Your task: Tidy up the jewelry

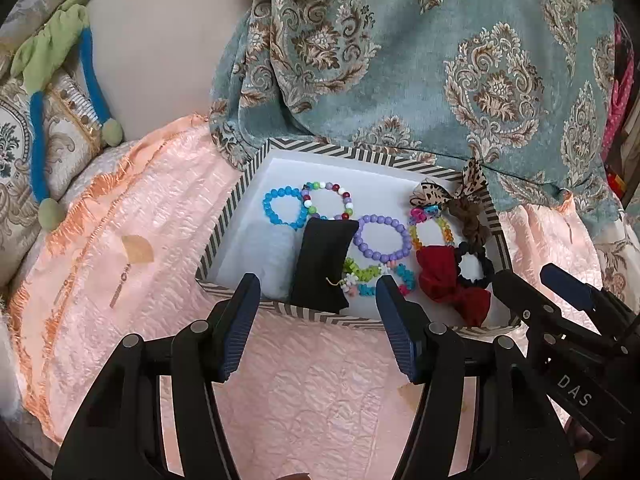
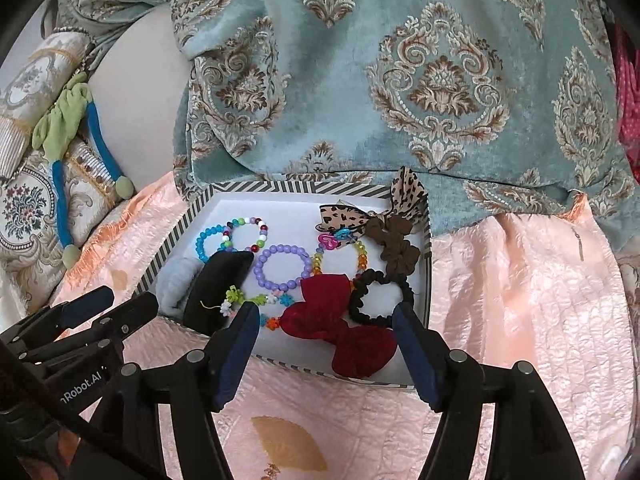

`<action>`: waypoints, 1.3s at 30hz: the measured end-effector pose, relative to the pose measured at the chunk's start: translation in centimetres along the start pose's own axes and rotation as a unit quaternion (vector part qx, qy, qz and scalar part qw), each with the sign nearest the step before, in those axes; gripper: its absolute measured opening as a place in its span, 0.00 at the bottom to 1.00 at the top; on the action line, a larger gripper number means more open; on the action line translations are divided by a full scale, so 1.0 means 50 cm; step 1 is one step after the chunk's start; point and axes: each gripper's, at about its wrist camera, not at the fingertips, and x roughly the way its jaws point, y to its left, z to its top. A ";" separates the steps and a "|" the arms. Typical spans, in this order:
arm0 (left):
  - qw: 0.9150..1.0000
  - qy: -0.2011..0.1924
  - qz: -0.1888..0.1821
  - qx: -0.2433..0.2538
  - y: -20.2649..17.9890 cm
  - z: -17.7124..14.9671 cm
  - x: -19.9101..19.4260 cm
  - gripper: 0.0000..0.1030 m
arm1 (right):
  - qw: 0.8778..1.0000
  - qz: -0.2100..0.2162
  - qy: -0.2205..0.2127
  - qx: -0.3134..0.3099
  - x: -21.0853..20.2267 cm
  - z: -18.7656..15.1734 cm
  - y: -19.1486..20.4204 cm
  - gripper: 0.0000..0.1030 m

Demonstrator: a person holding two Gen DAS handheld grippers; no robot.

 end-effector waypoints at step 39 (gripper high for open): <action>1.000 -0.020 0.021 0.008 -0.002 0.007 -0.026 0.58 | 1.000 0.005 0.016 0.003 -0.003 -0.008 0.003 0.67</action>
